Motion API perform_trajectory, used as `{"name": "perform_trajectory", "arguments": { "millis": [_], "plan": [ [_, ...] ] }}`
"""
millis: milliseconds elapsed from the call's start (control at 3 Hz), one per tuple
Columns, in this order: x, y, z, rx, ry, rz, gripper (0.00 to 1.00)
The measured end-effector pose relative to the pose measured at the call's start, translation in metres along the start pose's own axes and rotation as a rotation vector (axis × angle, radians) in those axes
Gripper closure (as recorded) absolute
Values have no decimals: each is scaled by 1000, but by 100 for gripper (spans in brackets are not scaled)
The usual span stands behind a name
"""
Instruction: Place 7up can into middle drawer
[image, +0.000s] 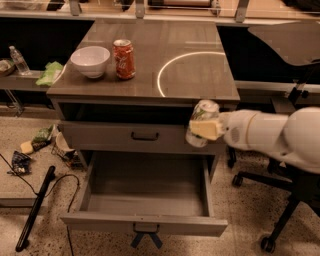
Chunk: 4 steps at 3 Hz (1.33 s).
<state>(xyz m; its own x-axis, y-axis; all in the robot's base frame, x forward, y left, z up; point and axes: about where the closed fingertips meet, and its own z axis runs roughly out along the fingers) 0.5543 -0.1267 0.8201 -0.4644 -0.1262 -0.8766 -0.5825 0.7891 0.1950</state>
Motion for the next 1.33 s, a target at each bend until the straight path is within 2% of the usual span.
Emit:
{"name": "perform_trajectory", "arguments": {
  "millis": [333,667,1000,1333],
  "plan": [
    [54,10,36,6,-43,-7,100],
    [101,13,75,-14,-49,-24,100],
    [158,27,110,-58,22,6,100],
    [172,32,120,-73,43,13,100]
  ]
}}
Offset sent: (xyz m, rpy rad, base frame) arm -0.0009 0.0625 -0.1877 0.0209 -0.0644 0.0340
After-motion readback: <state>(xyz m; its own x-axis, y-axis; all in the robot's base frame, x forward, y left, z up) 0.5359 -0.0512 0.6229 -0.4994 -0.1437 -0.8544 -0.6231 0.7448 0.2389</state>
